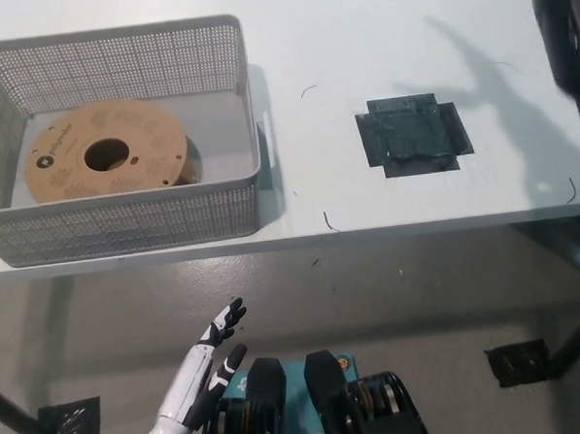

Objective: Use the right hand to pick up a 3d printing filament and place it into a container on the left side

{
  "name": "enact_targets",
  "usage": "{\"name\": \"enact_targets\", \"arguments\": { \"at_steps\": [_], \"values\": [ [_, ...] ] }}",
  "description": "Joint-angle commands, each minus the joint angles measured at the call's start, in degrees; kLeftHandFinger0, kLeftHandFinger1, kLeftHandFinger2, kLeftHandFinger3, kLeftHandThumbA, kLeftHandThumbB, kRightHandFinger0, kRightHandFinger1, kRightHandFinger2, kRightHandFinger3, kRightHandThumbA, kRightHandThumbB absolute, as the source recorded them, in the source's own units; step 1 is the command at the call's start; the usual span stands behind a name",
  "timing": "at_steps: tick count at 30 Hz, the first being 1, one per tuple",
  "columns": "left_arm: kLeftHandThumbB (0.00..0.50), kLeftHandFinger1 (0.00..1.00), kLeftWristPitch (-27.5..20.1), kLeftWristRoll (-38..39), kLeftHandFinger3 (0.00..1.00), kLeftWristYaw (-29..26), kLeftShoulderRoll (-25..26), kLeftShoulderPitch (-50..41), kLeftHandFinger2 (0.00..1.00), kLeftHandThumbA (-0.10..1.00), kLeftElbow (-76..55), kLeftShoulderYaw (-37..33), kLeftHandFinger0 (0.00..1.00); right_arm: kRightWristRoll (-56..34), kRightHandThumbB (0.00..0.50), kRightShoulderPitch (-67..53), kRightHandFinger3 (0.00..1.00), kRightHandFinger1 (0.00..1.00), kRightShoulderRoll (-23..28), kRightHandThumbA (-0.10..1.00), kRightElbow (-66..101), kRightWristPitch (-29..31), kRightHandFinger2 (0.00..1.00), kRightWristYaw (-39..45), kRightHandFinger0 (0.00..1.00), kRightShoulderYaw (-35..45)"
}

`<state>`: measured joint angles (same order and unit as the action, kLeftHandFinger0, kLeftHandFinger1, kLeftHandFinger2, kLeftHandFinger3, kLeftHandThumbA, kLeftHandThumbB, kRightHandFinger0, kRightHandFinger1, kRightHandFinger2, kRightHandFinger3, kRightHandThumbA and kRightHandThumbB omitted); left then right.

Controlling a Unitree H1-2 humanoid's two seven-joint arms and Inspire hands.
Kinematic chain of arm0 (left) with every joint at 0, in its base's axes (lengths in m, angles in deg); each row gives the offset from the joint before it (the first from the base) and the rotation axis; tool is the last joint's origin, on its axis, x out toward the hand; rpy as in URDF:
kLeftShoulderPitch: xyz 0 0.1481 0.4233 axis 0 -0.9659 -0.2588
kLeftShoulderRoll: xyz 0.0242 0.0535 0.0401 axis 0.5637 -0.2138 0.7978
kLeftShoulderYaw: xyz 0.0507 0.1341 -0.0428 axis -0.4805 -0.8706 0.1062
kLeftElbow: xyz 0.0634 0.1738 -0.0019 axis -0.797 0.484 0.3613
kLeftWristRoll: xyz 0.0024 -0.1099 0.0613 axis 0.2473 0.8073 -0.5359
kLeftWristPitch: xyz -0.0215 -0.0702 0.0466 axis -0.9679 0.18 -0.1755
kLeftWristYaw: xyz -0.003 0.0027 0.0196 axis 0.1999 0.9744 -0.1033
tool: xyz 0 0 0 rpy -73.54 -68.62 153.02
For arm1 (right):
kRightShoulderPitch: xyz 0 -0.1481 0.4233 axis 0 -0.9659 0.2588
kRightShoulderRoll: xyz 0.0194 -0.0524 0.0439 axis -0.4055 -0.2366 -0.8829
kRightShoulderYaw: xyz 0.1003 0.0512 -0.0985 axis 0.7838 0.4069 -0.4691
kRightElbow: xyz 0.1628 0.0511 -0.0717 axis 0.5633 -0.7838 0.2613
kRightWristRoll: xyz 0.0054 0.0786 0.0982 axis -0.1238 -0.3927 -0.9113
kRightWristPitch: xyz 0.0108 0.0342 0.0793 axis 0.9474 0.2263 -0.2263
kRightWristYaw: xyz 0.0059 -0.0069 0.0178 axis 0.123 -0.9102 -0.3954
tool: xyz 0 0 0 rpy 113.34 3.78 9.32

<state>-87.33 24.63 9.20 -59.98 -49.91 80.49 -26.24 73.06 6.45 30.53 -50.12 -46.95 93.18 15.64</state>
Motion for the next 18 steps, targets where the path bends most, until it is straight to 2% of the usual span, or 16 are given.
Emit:
{"name": "enact_targets", "arguments": {
  "at_steps": [1, 5, 12, 14, 15, 18],
  "values": [
    [0.206, 1.00, -2.64, -0.14, 1.00, -1.17, -0.20, 0.54, 1.00, 1.00, -0.97, -0.20, 1.00, -3.86, 0.430, -9.82, 1.00, 1.00, 5.69, 1.00, 50.28, -6.20, 1.00, 4.12, 1.00, 1.16],
    [0.215, 1.00, -2.64, 0.11, 1.00, -1.34, -0.13, 0.58, 1.00, 1.00, -0.65, -0.28, 1.00, -3.95, 0.418, -14.59, 1.00, 1.00, 4.89, 1.00, 60.52, -5.42, 1.00, 3.95, 1.00, 0.38],
    [0.229, 1.00, -2.64, 1.00, 1.00, -1.65, -0.63, 0.44, 1.00, 1.00, -0.28, -0.53, 1.00, -5.04, 0.478, -19.98, 1.00, 1.00, 2.17, 1.00, 75.85, -7.63, 1.00, 2.38, 1.00, -0.91],
    [0.237, 1.00, -2.64, 0.66, 1.00, -2.04, -0.67, 0.42, 1.00, 1.00, -0.39, -0.53, 1.00, -7.02, 0.465, -21.33, 1.00, 1.00, 0.84, 1.00, 78.58, -8.69, 1.00, 1.68, 1.00, -1.19],
    [0.238, 1.00, -2.64, 0.62, 1.00, -2.09, -0.64, 0.43, 1.00, 1.00, -0.44, -0.54, 1.00, -7.36, 0.435, -21.75, 1.00, 1.00, 0.62, 1.00, 79.59, -9.06, 1.00, 1.62, 1.00, -1.37],
    [0.250, 1.00, -2.64, 0.67, 1.00, -2.16, -0.85, 0.53, 1.00, 1.00, -0.46, -0.47, 1.00, -5.79, 0.442, -24.70, 1.00, 1.00, -0.90, 1.00, 84.80, -11.06, 1.00, 0.71, 1.00, -2.30]
  ]
}}
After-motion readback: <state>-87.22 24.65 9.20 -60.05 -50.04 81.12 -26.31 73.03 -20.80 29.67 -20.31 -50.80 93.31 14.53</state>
